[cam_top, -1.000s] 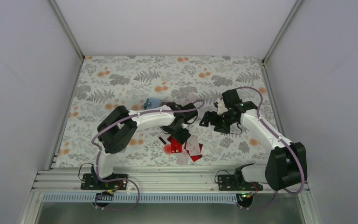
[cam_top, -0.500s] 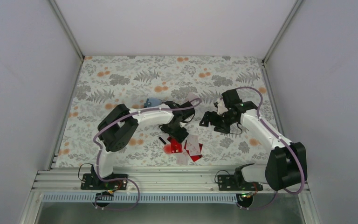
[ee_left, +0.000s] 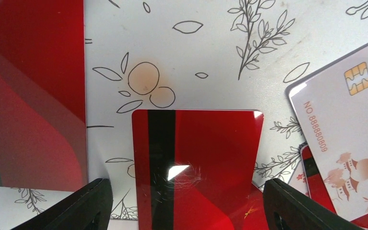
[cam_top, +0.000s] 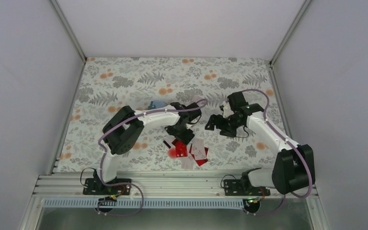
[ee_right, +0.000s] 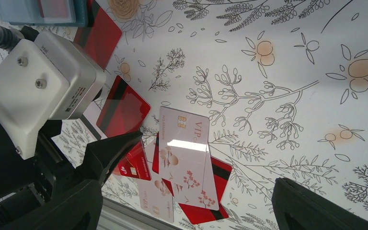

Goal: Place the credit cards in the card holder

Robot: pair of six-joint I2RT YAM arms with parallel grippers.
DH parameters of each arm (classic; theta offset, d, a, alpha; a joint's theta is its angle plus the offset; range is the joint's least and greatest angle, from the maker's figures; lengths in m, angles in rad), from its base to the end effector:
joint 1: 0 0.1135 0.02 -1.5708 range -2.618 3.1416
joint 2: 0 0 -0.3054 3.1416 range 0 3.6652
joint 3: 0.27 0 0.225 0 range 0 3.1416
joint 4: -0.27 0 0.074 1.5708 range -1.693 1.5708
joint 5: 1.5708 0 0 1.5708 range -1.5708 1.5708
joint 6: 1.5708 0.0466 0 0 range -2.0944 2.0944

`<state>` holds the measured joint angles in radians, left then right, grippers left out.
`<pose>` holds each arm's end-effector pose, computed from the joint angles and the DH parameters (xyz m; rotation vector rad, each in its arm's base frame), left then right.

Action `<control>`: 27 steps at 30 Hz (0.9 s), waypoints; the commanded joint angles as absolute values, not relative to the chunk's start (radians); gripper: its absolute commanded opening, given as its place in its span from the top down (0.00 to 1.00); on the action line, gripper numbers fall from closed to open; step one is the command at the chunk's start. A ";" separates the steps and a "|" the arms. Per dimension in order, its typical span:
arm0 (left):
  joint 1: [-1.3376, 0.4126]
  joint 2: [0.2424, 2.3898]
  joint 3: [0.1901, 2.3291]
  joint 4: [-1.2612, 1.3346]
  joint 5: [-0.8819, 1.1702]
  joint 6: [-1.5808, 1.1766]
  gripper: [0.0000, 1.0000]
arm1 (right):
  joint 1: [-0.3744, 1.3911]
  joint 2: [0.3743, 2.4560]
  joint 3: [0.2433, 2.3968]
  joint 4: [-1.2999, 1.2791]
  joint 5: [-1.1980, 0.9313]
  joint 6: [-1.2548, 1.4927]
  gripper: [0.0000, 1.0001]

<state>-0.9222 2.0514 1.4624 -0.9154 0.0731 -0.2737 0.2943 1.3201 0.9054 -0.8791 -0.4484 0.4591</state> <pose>0.2285 -0.3071 0.1935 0.9990 2.9601 -0.1528 0.1842 0.0769 0.2653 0.1494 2.9489 0.7771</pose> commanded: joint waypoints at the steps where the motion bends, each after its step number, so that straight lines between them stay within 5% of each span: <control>1: -0.934 2.107 1.453 -0.916 0.069 -0.274 0.21 | 0.299 1.334 0.938 -0.865 -0.448 0.442 0.10; 27: -0.983 2.165 1.429 -0.900 -0.002 -0.312 0.31 | 0.298 1.331 0.937 -0.871 -0.446 0.433 0.10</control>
<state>-0.9695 2.0766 1.4830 -0.9272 -0.0044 -0.2913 0.2943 1.3315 0.9054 -0.8791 -0.4484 0.4408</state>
